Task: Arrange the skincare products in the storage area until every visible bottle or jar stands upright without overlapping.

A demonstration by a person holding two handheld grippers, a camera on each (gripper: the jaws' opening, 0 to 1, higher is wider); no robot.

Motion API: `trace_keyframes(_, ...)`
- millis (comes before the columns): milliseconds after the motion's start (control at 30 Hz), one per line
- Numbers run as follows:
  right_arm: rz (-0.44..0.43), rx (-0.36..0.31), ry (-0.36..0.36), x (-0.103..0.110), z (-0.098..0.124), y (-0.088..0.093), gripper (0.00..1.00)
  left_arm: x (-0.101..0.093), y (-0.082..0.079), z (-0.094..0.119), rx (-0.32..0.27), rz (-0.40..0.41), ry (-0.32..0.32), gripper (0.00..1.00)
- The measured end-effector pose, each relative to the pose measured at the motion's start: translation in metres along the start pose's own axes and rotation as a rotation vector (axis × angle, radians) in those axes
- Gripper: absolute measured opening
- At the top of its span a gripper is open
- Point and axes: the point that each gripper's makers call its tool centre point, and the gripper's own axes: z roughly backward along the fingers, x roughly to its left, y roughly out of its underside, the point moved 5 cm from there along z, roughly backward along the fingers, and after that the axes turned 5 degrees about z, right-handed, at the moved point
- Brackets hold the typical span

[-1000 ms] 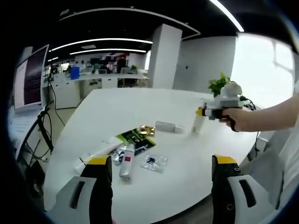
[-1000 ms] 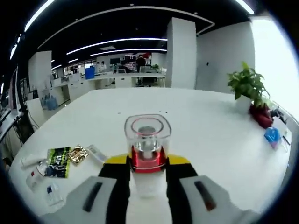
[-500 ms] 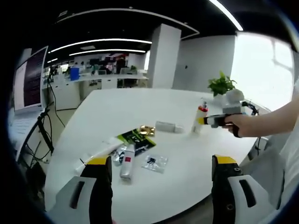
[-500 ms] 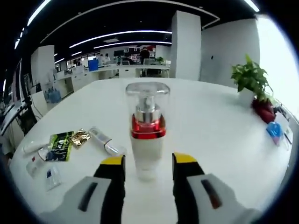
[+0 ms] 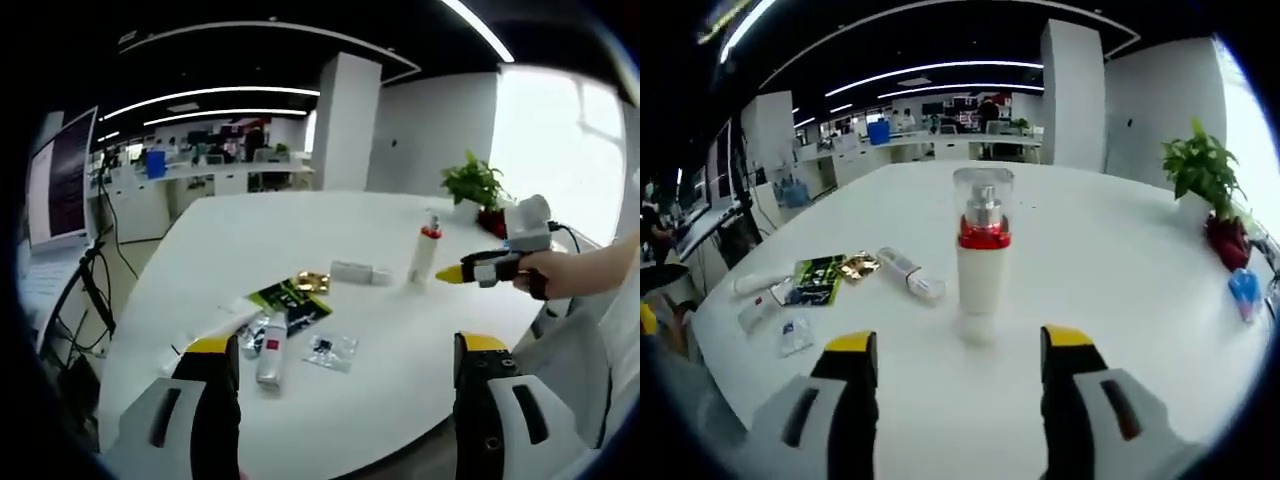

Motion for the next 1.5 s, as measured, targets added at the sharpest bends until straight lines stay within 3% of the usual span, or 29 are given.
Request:
trace_keyframes(167,0.004,0.003,-0.038,0.002,0.020,0.006,0.79,-0.003,-0.001,0.001,-0.001,-0.010,0.008,0.87)
trace_keyframes(667,0.004,-0.036,-0.082,0.008,0.066,0.004,0.91,-0.007,0.000,0.003,0.002,-0.008,0.015,0.87)
trace_keyframes(867,0.000,-0.037,-0.093,0.006,0.074,0.010,0.94,-0.010,0.002,0.003,0.014,-0.025,0.028,0.87)
trace_keyframes(967,-0.024,-0.060,-0.098,0.007,0.079,0.011,0.95,-0.010,0.002,0.003,0.019,-0.026,0.029,0.87)
trace_keyframes(1133,0.016,-0.108,-0.102,0.011,0.080,0.006,0.99,-0.011,0.004,0.003,0.028,-0.034,0.031,0.87)
trace_keyframes(1267,0.064,-0.087,-0.102,0.014,0.077,0.010,0.99,-0.011,0.004,0.003,0.032,-0.039,0.028,0.87)
trace_keyframes(1500,0.056,-0.093,-0.108,0.012,0.077,0.010,0.99,-0.010,0.005,0.002,0.036,-0.043,0.019,0.88)
